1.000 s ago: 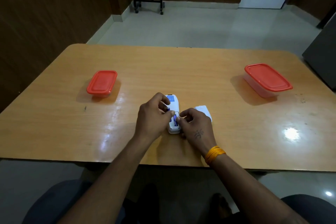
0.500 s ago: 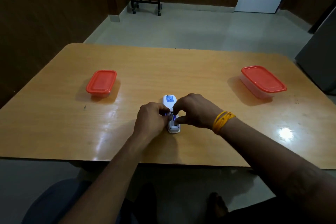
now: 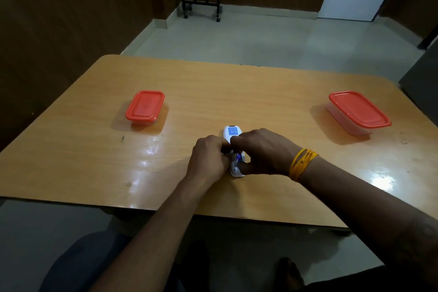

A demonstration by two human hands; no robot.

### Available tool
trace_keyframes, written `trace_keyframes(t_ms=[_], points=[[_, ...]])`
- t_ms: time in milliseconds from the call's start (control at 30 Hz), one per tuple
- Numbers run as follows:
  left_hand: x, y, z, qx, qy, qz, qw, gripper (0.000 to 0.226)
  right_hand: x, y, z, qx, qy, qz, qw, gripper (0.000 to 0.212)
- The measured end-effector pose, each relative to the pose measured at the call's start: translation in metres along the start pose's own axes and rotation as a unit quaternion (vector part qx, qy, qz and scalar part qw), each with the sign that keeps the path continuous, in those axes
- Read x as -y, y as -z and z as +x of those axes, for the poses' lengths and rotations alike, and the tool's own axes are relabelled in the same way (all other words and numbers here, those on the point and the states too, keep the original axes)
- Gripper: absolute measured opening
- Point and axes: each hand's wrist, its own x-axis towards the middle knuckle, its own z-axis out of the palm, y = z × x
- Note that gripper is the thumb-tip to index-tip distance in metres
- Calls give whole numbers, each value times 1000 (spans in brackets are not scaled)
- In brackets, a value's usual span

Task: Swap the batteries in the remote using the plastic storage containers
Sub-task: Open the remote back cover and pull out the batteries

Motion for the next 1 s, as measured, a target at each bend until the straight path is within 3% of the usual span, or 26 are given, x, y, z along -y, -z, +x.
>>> trace_keyframes(t_ms=[133, 267, 400, 533, 767, 900, 1000], points=[[2, -1, 1, -2, 6, -9, 1000, 14, -2, -14, -9, -50, 8, 12, 999, 24], [3, -2, 2, -1, 16, -26, 1000, 23, -3, -28, -15, -81, -25, 50, 995, 17], [5, -4, 4, -2, 22, -28, 999, 30, -5, -30, -16, -63, -70, 117, 989, 31], [6, -6, 5, -8, 17, -24, 1000, 30, 0, -32, -16, -61, -85, 96, 990, 30], [8, -5, 4, -22, 19, -41, 999, 32, 11, -40, -19, -127, -120, 93, 980, 15], [6, -3, -2, -76, 20, -63, 995, 34, 15, -39, -29, -185, -193, 130, 955, 9], [-4, -2, -9, -116, -2, -91, 989, 24, 16, -34, -43, -255, -279, 169, 910, 6]])
